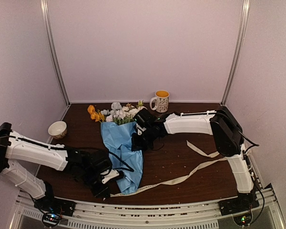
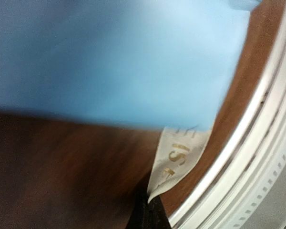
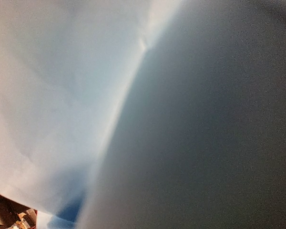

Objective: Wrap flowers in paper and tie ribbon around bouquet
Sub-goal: Straighten the ribbon at the center of the board.

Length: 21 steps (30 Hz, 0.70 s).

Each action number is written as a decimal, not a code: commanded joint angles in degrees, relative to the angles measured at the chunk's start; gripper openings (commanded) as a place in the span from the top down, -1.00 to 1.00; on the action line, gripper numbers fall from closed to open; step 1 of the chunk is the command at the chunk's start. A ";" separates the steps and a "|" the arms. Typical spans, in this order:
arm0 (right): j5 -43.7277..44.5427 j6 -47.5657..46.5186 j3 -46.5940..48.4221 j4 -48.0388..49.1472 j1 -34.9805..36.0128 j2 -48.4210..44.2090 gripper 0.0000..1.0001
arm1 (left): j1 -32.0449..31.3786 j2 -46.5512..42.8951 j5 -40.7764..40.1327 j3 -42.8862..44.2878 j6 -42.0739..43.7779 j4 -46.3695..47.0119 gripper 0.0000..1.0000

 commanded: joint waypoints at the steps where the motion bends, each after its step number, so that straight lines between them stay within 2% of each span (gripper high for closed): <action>1: -1.42 0.50 -1.10 -1.32 -0.76 -3.95 1.00 | 7.41 -9.97 -0.59 -6.31 -12.22 0.43 1.00; 4: -2.39 1.21 -1.20 -0.10 -1.10 -4.79 1.00 | 11.64 -12.78 -0.32 -8.70 -13.96 1.12 1.00; 9: -3.46 1.52 -1.08 -0.22 -1.49 -5.54 1.00 | 18.94 -11.88 -1.69 -10.96 -15.21 3.97 1.00; 14: -3.78 1.80 -3.50 1.01 -1.48 -6.79 1.00 | 34.20 -15.24 -4.13 -13.08 -16.87 12.34 1.00; 17: -3.82 2.01 -4.13 1.32 -1.44 -6.71 1.00 | 41.63 -14.22 -5.74 -9.64 -16.09 16.35 1.00; 21: -3.47 1.90 -4.46 1.20 -1.35 -6.24 1.00 | 48.35 -7.47 -7.13 -1.29 -14.32 17.52 1.00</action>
